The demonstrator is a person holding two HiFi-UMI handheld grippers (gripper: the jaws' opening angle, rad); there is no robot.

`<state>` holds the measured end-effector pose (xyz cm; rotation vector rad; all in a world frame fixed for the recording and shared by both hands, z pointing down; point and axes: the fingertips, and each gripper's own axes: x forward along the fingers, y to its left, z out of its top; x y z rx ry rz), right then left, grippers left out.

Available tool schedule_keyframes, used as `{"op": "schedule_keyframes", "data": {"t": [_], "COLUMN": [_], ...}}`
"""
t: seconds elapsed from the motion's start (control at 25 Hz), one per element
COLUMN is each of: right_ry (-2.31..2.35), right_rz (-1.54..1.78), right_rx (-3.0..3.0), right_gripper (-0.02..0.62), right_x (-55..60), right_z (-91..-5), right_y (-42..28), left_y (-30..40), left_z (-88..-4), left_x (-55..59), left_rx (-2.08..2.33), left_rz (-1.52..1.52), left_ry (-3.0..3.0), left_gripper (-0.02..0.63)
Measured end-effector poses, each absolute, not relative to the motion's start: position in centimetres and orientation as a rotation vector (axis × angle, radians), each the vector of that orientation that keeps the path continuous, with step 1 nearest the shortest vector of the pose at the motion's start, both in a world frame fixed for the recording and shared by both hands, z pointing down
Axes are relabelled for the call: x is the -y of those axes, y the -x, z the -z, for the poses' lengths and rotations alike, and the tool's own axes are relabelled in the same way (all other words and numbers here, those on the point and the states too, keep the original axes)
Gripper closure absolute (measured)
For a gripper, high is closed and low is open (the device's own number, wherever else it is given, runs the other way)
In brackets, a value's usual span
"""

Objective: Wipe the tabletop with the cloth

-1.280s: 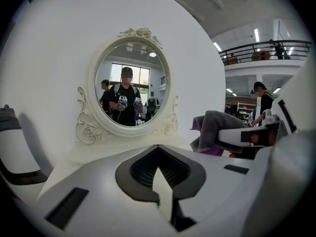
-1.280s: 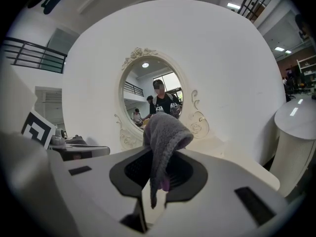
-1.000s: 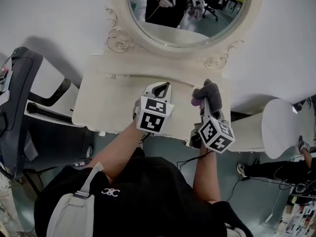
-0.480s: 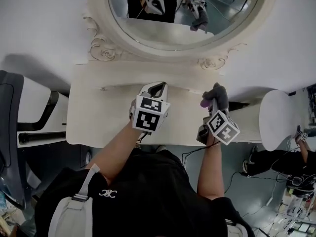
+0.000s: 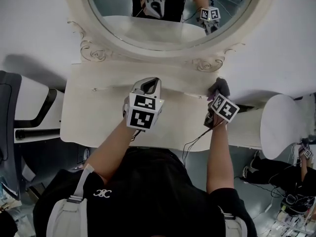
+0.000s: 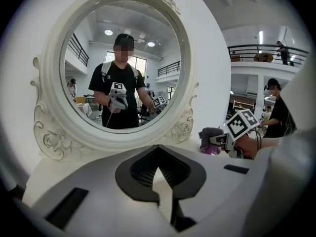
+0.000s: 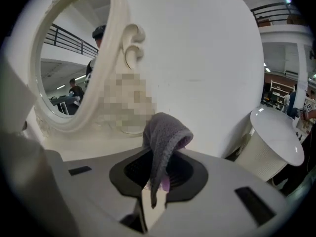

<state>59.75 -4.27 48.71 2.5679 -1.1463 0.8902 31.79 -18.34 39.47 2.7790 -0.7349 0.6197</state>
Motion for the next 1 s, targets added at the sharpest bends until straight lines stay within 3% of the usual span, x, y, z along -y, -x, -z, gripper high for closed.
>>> {"op": "schedule_keyframes", "data": {"t": [0.36, 1.0], "right_ry": [-2.387, -2.245], "right_rz": [-0.969, -0.912], "right_rx": [1.15, 1.239], "right_gripper": [0.538, 0.54], "right_x": [7.7, 9.0], "right_z": [-54.1, -54.7], "right_y": [-66.4, -66.8], "left_y": [-34.5, -35.2], "left_z": [-40.4, -42.8], "left_x": [19.1, 18.7], "left_rx": [0.874, 0.96], "left_rz": [-0.704, -0.794], "left_ry": [-2.737, -2.657], "left_gripper": [0.606, 0.607]}}
